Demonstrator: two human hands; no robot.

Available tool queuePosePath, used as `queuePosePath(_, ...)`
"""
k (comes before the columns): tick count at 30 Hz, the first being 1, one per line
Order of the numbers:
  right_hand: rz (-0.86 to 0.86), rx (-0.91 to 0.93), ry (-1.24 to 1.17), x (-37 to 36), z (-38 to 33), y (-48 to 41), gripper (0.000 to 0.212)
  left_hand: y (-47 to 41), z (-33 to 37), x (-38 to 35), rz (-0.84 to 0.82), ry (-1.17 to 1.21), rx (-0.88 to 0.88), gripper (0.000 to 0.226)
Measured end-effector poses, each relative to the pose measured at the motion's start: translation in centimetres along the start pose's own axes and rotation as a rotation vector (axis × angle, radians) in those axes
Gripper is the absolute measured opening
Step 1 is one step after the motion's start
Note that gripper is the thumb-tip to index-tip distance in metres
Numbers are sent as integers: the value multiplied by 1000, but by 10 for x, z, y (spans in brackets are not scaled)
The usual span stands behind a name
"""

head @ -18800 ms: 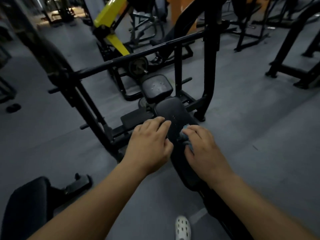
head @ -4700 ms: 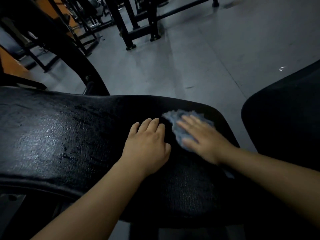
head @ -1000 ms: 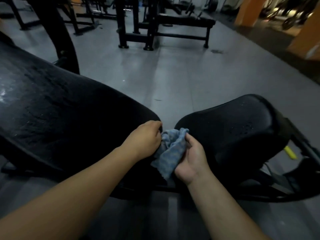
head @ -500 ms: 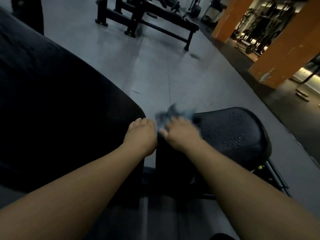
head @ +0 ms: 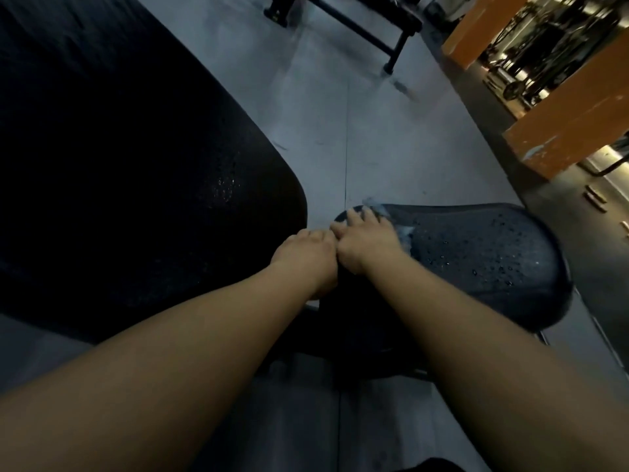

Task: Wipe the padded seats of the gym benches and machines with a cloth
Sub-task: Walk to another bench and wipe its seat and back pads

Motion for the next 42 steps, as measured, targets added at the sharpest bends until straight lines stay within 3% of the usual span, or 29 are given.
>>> queuePosePath(3,17,165,50,-26,-24,50,63,-4,3,-7,-5,-54,-55,78)
queuePosePath(6,66,247,-29,-27,-12,93,58,-8,1,-6,17,-72,-63,78)
queuePosePath(11,166,2,-36,16,43,7,52,-11,3,-6,20,-95,-35,58)
queuePosePath(14,121,5,-98,17,29,-33,50,-9,4,-7,38,-104,-56,51)
queuePosePath(18,136,147,-88,-9,-13,15,50,-1,1,-6,30,-159,-117,53)
queuePosePath(23,161,244,-92,-21,4,116,55,6,8,-9,31,-160,-149,48)
queuePosePath(28,280,11,-72,17,63,83,52,13,22,-17,-20,-77,-130,62)
queuePosePath(30,238,76,-83,6,30,80,54,17,24,-23,3,-134,-111,59)
queuePosePath(32,178,247,-64,-29,-16,111,56,18,22,-15,127,-317,-90,56)
queuePosePath(35,171,355,-186,-52,-15,166,52,19,18,0,213,-374,-98,55)
queuePosePath(39,364,193,-134,-19,43,146,54,15,17,3,180,-231,-92,60)
queuePosePath(42,384,57,-122,-12,31,124,58,20,26,-14,85,-80,-101,71)
Point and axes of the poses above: each hand's wrist, its own y-axis away from the middle knuckle, its own x-axis out of the back of the hand, z = x × y, the point moved 9 cm from there along -y, towards the middle knuckle, and after that the axes turned 10 degrees about -y, right-handed, at the moved point
